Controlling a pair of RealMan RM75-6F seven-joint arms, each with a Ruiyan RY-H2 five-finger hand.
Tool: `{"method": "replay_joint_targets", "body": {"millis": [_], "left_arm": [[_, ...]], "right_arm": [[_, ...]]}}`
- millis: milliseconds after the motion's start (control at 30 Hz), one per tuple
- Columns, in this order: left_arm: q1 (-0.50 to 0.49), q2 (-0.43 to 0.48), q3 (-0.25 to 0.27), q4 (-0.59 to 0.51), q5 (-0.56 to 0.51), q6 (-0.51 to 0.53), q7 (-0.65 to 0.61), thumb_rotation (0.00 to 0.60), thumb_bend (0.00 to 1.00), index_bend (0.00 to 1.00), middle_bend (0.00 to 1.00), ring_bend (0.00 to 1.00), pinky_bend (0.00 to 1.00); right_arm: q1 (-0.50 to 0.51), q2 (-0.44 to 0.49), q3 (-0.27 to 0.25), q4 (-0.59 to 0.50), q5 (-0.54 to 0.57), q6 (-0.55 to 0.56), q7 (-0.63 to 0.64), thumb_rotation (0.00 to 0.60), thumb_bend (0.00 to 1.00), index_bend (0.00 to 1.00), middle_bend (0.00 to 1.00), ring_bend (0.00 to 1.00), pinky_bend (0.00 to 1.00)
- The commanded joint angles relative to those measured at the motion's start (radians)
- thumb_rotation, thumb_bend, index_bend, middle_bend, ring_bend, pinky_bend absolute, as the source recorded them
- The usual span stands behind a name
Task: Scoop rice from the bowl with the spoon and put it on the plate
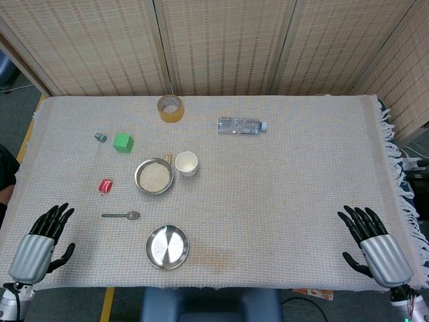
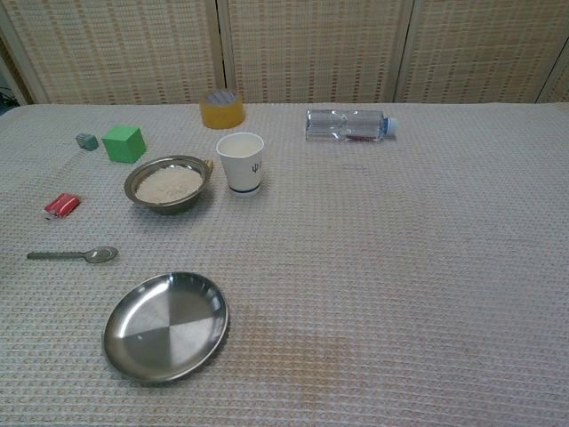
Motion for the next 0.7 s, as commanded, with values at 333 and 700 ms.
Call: {"method": "replay_joint_targets", "body": {"millis": [333, 700], "left_arm": [[-0.058, -0.152, -0.059, 0.058, 0.016, -0.083, 0.260, 0.600, 0.39, 0.28, 1.00, 0.99, 0.99], [-0.157, -0.312, -0.138, 0.161, -0.119, -0.270, 0.426, 0.600, 0.39, 0.41, 1.00, 1.00, 1.00]], "right_arm": [[-0.001, 0.000, -0.001, -0.003, -0.002, 0.002, 0.015, 0.600, 0.19, 0.00, 0.00, 0.00, 0.00], [0.006, -0.004, 0.002, -0.008, 0.012, -0.020, 0.017, 0.600, 0.19, 0.00, 0.00, 0.00, 0.00]]}}
